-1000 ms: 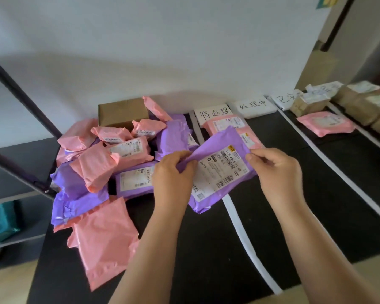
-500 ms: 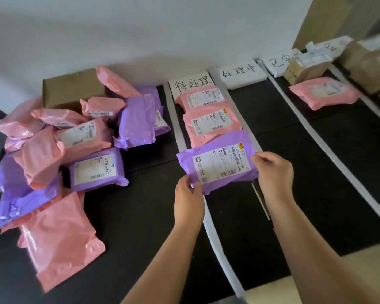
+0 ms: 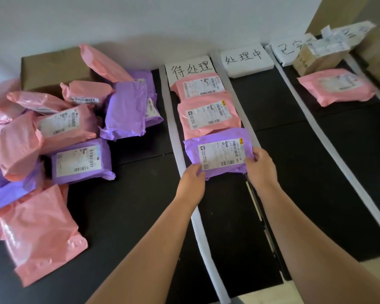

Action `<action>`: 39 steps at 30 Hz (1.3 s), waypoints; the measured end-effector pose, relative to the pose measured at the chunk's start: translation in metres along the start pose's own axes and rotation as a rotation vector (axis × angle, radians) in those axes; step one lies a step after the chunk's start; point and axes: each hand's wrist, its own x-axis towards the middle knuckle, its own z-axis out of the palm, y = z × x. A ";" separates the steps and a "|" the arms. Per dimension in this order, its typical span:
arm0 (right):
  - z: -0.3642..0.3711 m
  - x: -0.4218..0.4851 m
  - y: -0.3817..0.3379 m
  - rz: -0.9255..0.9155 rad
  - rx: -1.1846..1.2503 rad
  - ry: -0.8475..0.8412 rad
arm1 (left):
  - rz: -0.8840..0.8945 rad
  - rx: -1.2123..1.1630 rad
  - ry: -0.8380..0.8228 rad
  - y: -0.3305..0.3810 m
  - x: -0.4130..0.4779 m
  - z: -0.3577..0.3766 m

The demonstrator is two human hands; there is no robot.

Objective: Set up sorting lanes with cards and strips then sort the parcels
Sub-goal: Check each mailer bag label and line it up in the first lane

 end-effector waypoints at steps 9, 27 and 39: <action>-0.004 -0.009 -0.005 0.015 -0.071 -0.015 | 0.100 0.064 -0.064 -0.007 -0.006 -0.002; 0.101 -0.139 -0.119 -0.403 0.014 -0.042 | -0.036 -0.207 0.593 -0.114 -0.103 -0.185; 0.258 -0.262 -0.123 -0.393 -0.273 -0.458 | -0.331 -0.100 0.738 -0.246 -0.154 -0.307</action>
